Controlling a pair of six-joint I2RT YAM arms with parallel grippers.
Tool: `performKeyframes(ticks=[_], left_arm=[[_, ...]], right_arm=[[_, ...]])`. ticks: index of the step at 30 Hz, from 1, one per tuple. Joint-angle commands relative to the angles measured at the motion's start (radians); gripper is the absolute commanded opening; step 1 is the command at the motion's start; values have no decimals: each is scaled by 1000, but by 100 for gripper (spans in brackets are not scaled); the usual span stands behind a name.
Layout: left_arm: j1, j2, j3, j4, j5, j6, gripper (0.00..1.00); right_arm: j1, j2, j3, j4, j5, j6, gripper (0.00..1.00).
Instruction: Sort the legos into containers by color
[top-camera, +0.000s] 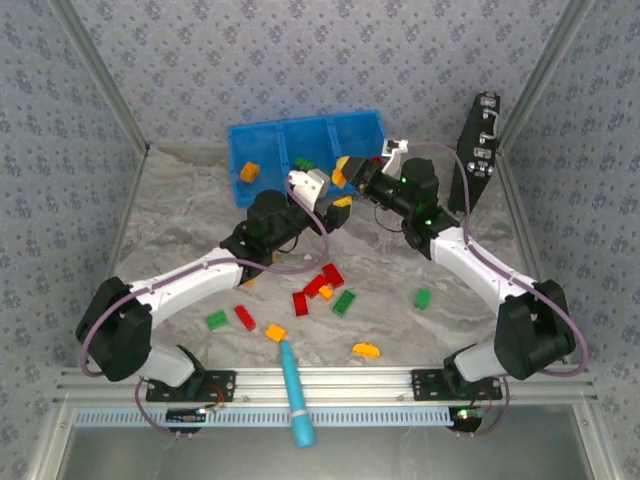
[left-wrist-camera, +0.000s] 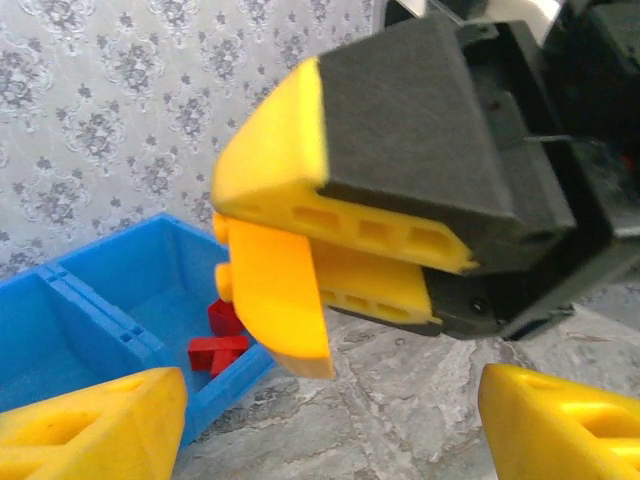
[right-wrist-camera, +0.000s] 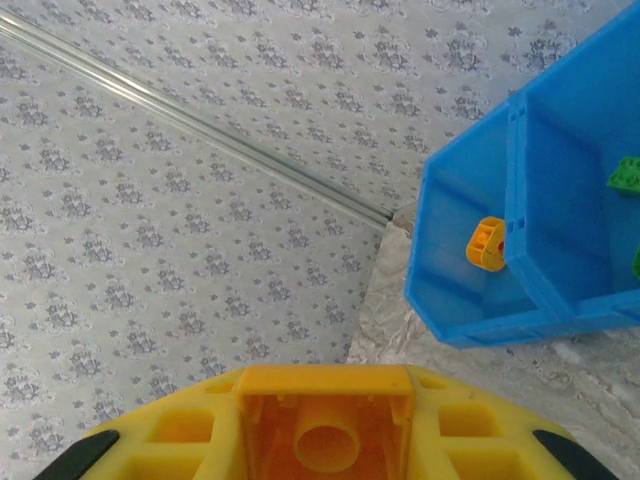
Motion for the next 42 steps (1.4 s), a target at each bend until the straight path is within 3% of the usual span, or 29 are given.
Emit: performKeyframes(ticks=[1, 10, 25, 31, 42], left_arm=[[-7, 3, 52, 32, -60, 4, 77], [-8, 7, 54, 27, -94, 7, 74], [-10, 8, 46, 26, -93, 24, 46], [-10, -12, 7, 76, -137, 40, 34], [-9, -5, 37, -2, -263, 68, 27]], right_arm=[[17, -25, -14, 33, -25, 15, 29], [52, -37, -46, 43, -23, 40, 29], [69, -35, -49, 34, -63, 77, 29], [74, -25, -60, 21, -59, 84, 30], [51, 4, -40, -31, -58, 42, 37]])
